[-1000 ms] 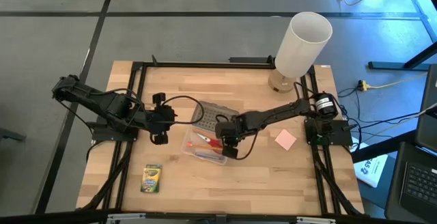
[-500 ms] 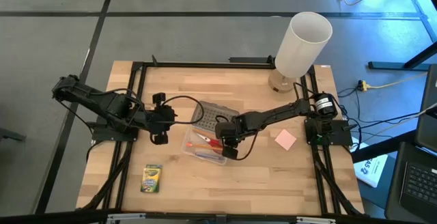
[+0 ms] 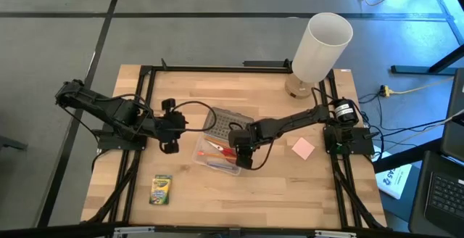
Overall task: Pack school essentials
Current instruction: Put the yellow crayon box into the black supply box
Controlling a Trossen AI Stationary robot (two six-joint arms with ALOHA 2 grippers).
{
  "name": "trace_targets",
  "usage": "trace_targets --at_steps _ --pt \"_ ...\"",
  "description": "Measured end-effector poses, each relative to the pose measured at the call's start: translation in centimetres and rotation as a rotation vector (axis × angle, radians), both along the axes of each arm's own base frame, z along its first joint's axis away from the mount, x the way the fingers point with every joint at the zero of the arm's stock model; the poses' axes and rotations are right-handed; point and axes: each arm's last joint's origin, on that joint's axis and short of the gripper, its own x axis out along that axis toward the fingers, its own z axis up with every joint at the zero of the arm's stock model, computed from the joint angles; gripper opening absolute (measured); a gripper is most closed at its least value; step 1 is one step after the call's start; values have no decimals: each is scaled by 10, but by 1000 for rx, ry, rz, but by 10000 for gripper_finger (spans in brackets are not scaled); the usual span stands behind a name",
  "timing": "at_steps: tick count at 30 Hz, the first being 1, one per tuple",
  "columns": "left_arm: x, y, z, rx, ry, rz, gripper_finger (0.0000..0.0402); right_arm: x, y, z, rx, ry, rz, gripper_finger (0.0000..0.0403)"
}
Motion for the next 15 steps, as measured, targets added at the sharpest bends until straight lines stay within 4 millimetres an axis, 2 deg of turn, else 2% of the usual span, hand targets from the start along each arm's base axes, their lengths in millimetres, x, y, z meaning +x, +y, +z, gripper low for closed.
trace_targets --at_steps 7,15 --pt "-3 -2 -3 -172 9 107 96 4 0 10 -3 -16 12 121" --pt "-14 -15 -6 -315 25 246 96 12 12 43 -35 -62 131 121"
